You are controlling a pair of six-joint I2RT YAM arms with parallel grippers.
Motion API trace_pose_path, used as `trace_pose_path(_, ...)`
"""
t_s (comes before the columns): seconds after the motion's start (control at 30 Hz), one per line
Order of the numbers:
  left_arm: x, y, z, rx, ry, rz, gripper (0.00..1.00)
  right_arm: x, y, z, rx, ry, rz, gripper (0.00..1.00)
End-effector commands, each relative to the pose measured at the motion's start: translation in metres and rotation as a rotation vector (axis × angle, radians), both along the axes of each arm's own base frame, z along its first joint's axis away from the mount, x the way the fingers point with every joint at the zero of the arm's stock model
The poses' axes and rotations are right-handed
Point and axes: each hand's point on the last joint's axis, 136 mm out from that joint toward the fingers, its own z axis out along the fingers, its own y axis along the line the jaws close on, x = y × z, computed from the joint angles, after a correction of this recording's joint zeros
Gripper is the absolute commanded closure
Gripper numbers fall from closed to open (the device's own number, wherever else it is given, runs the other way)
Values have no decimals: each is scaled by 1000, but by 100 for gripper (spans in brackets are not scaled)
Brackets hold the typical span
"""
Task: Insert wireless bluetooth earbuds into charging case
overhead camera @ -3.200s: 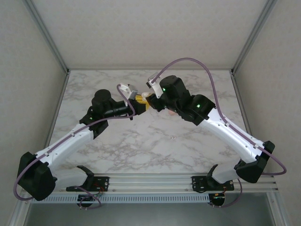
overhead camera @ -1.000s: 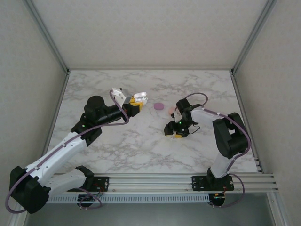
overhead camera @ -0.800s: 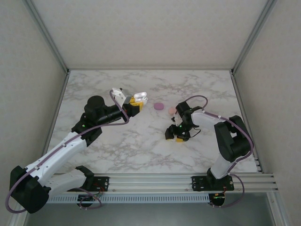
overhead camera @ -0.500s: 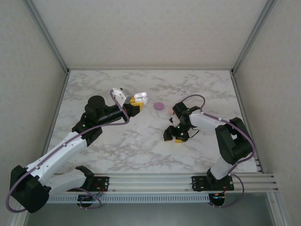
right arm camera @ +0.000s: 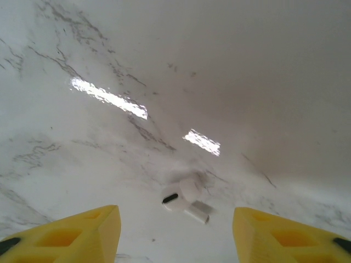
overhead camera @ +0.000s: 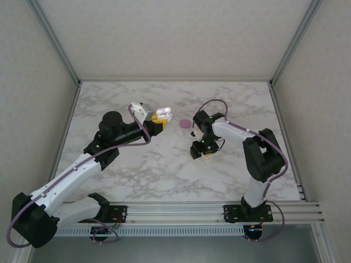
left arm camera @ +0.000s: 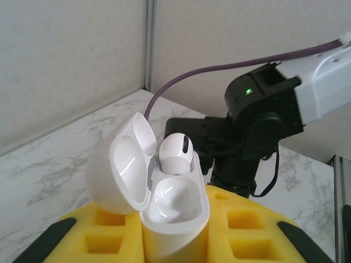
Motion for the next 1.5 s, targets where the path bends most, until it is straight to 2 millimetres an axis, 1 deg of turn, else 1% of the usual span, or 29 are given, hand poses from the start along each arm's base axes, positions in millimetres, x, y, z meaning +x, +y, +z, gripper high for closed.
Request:
trace_pose_path(0.0,-3,3,13,-10,-40,13,92,-6,-5,-6,-65,33,104,43)
trace_pose_path(0.13,-3,3,11,-9,-35,12,92,-8,-2,-15,-91,51,144,46)
trace_pose_path(0.27,-2,2,11,-6,-36,11,92,-9,-1,-19,-107,61,157,50)
trace_pose_path(0.33,-2,2,11,-5,-36,11,92,-10,-1,-22,-112,67,166,54)
trace_pose_path(0.63,-2,2,11,-6,-32,12,92,-11,-5,-33,-153,76,184,59)
trace_pose_path(0.77,-1,1,10,-9,-27,7,92,-12,-2,-35,-158,72,171,63)
trace_pose_path(0.83,-1,1,11,-9,-27,7,92,-11,-3,-36,-179,59,159,63)
trace_pose_path(0.93,0,0,10,-8,-26,7,92,-8,-7,-41,-218,42,108,69)
trace_pose_path(1.1,-1,0,10,-7,-26,4,92,-7,-8,-40,-233,29,63,71)
trace_pose_path(1.2,-1,0,9,-4,-25,6,92,-3,-5,-30,-217,-1,41,73)
trace_pose_path(1.3,0,-1,8,-1,-21,2,92,3,-2,-7,-180,-55,8,74)
trace_pose_path(1.37,1,-2,7,0,-22,2,92,10,1,16,-141,-108,-34,75)
trace_pose_path(1.47,4,-3,4,5,-24,5,92,25,6,68,-36,-222,-137,75)
